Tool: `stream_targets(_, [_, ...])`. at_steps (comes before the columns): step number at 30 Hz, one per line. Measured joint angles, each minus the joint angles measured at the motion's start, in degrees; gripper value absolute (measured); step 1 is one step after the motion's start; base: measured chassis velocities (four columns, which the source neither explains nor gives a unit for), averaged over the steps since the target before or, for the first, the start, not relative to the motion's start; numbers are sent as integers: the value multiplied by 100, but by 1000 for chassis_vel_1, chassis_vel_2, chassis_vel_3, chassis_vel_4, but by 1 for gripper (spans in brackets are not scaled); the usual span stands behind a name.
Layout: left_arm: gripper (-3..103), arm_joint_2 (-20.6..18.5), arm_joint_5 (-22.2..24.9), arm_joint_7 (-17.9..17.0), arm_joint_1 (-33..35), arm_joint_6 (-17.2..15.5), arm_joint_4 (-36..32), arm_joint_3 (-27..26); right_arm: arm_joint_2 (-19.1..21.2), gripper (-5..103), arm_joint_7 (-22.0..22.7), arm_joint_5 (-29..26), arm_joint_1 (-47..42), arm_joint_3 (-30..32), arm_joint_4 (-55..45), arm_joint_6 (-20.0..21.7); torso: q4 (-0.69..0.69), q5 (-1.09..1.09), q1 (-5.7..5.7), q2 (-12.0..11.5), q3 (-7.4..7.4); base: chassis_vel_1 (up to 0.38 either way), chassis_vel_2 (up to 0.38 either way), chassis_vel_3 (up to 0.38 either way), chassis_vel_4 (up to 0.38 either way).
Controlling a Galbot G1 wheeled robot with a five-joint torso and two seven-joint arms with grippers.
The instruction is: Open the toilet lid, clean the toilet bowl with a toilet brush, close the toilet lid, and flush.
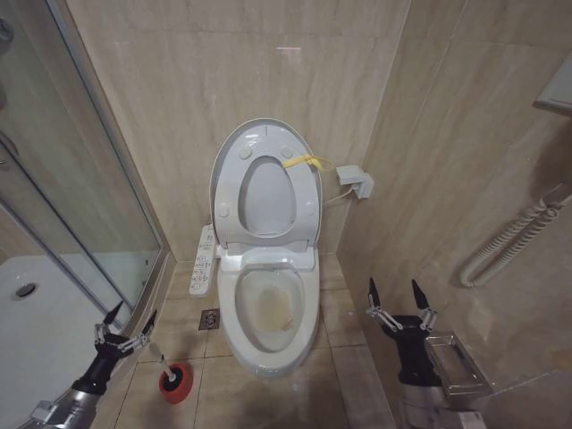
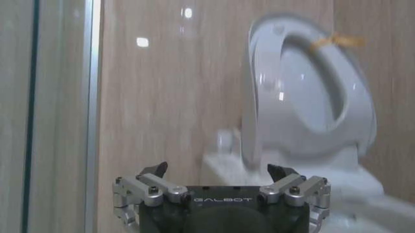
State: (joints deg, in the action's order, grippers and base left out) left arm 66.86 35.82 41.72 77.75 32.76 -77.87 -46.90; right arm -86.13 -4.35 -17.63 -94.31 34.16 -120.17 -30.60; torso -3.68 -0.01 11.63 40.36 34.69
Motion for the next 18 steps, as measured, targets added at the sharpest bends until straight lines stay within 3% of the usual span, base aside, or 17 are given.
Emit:
stream_targets(5, [100,88,-313,441,-539,154,1250,233,-85,100,-21,25,145,-58,143,11,-1,-1,0,0,0,0,0,0,0])
stream_targets(8, [100,180,-696,487,-748,275,1812,211,-36,100,-24,20,154,-45,193,5,0,0,0,0,0,0,0,0,0])
stream_targets(13, [100,338,-1005,230,-1038,439,2645,201,82,100,-18,-53,142,14,272,-50,2,1,0,0,0,0,0,0,0])
stream_targets(18, [100,515,-1217,-104,-1127,480,2798,215,160,100,-13,-77,140,21,309,-69,1,1,0,0,0,0,0,0,0])
